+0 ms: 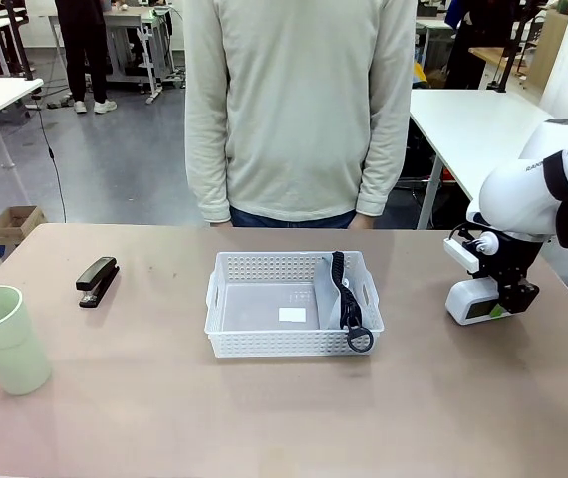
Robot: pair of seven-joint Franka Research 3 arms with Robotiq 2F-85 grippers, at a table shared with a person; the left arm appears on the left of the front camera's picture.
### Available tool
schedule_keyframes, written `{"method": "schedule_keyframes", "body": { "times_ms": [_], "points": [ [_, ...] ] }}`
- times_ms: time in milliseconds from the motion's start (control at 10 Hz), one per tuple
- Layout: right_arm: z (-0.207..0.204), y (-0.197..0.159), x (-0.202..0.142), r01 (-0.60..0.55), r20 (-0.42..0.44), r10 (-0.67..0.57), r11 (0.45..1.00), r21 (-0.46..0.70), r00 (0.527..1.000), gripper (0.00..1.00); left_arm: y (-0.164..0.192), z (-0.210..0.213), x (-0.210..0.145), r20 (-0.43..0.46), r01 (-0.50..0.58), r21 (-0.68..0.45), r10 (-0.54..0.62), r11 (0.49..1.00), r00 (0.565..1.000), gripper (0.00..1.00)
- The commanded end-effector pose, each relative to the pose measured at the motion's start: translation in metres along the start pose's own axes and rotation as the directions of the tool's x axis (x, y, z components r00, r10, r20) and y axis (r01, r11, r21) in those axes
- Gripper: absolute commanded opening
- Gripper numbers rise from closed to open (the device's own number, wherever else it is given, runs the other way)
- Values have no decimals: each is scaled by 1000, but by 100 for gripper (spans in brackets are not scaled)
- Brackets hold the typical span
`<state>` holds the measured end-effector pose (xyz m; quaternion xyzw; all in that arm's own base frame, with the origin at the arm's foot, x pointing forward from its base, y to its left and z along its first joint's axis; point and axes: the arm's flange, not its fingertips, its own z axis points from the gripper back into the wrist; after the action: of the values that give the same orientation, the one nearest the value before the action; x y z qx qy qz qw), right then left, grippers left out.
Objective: Efficiently arrange items inside the basket to fit them all.
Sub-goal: Pick up the Digital clock and place it inside the Organizing basket.
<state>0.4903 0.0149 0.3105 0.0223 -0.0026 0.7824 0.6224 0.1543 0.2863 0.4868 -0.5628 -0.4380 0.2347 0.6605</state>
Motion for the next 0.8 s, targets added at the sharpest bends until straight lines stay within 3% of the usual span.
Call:
{"method": "schedule_keyframes", "body": {
  "times_ms": [0, 200, 400, 500, 700],
  "points": [
    [10, 8, 0, 26, -8, -26, 1000, 5, 1000, 0, 0, -2, 1, 7, 26, -20, -26, 999, 1000, 100],
    [77, 39, 6, 179, 32, -180, 983, 34, 983, 0, 0, -2, 1, 7, 26, -20, -26, 999, 1000, 100],
    [144, 79, 22, 371, -21, -371, 929, 12, 929, 0, 0, -2, 1, 7, 26, -20, -26, 999, 1000, 100],
    [159, 99, 32, 406, -61, -406, 914, -13, 912, 0, 0, -2, 1, 7, 26, -20, -26, 999, 1000, 100],
    [167, 141, 44, 537, -32, -539, 841, -67, 842, 0, 0, -2, 1, 7, 26, -20, -26, 999, 1000, 100]
  ]
}}
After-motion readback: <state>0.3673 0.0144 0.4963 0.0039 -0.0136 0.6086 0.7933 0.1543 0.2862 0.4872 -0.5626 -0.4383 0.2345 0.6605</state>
